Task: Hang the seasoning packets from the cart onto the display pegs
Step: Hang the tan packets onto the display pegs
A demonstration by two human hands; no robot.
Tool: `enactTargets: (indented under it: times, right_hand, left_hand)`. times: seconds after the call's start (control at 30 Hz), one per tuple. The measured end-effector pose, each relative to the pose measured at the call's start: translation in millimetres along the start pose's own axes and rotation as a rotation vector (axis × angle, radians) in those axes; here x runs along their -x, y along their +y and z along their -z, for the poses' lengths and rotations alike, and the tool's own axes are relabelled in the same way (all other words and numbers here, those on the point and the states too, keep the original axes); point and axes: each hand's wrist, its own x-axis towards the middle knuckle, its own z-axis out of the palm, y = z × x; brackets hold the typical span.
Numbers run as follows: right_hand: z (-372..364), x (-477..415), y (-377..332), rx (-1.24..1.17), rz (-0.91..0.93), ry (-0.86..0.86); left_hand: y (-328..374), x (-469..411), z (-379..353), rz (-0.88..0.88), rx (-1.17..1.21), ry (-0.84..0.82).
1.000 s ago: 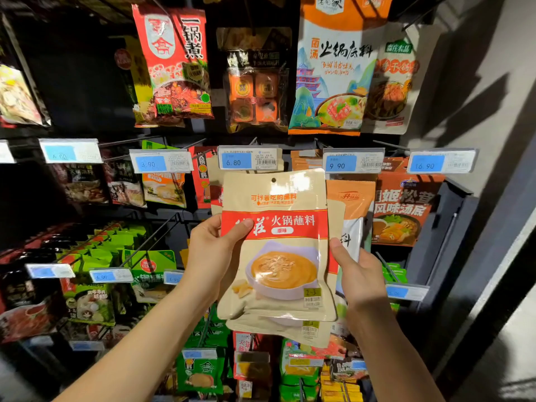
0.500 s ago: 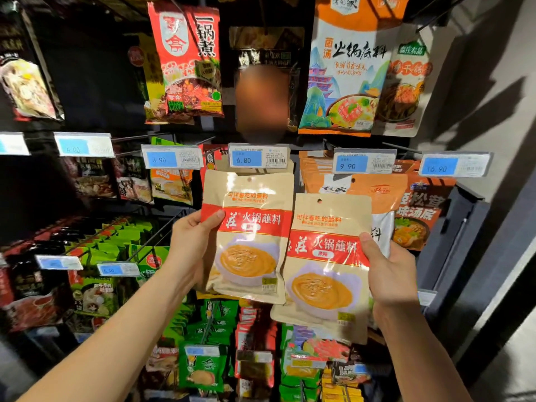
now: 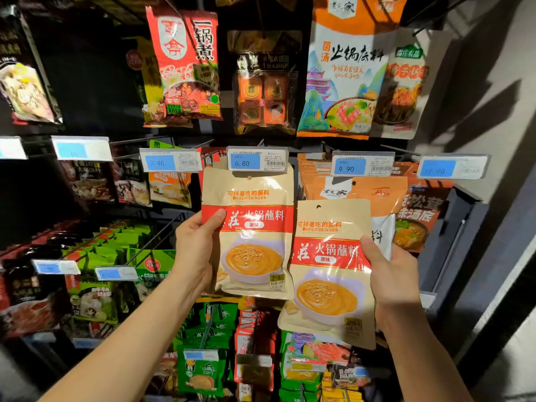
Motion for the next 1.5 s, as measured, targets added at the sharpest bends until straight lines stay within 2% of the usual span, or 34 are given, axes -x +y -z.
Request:
enactTargets:
  times: [0.37,0.7,1.13,1.27,1.43,1.5]
  right_hand:
    - [-2,1,-3,-0.018,-0.024,-0.009]
    - [1,-2,-3,0.001,-0.012,-0.009]
    - [2,1,-2,-0.013,-0.013,0.013]
    - [3,2,-2,-0.032,-0.025,0.005]
    - [2,4,-3,-0.016,-0.026,0.005]
    - [1,5,0,-0.026,-0.034,0.015]
  left_hand:
    - [6,-5,-5,0.006,0.018,0.014]
    - [11,-19,-12,0.056,0.030,0.094]
    - [14,-20,-12,0.096,-0.050,0.061]
    - [9,-35,-13,0.029,-0.140,0.089]
    - [-1,-56,-9,-0.111,-0.495,0.139]
    - [-4,-52,-7,-0.166,-0.639,0.248]
